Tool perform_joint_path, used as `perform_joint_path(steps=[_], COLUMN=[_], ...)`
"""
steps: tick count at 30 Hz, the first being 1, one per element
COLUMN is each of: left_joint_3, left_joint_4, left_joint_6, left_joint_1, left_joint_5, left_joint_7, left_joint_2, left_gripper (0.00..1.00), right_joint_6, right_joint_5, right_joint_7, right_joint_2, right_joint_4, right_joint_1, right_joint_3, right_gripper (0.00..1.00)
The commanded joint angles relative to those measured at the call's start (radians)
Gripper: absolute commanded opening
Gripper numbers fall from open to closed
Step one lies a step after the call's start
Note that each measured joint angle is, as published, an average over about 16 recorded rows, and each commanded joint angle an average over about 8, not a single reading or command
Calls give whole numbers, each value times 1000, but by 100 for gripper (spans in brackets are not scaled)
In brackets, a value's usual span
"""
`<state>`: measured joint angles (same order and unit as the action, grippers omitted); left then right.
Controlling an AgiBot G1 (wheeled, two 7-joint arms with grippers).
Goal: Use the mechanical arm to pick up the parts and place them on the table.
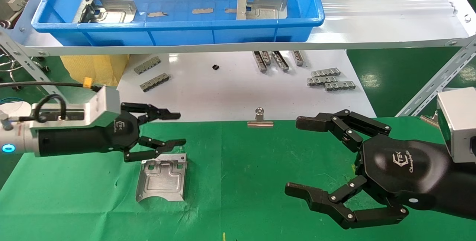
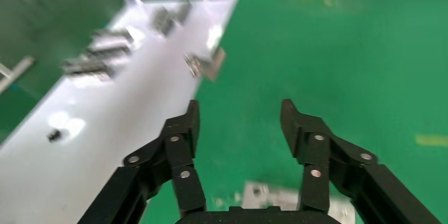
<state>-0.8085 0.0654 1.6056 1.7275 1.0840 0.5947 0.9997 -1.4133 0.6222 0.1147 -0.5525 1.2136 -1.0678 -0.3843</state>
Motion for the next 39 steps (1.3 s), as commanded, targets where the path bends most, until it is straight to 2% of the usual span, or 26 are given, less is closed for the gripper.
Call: perform_joint_path(steps=[1,13,39], left_joint_3=[21,39,257], left_joint_4=[3,52,571], left_joint_6=[4,-1,-49], left_joint_1=[-20,-42,-314], left_joint_5=[-38,-47,-183], left_joint_7=[-32,-55,-378], left_joint_2=[-10,-24,-186], left_gripper=[100,100,100], right_joint_6=[0,0,0], right_joint_5=[0,0,0], right_joint_7=[0,0,0], right_joint_2=[0,0,0], right_joint_4=[0,0,0], right_joint_1=[0,0,0], right_joint_3=[0,0,0], right_gripper=[100,100,100])
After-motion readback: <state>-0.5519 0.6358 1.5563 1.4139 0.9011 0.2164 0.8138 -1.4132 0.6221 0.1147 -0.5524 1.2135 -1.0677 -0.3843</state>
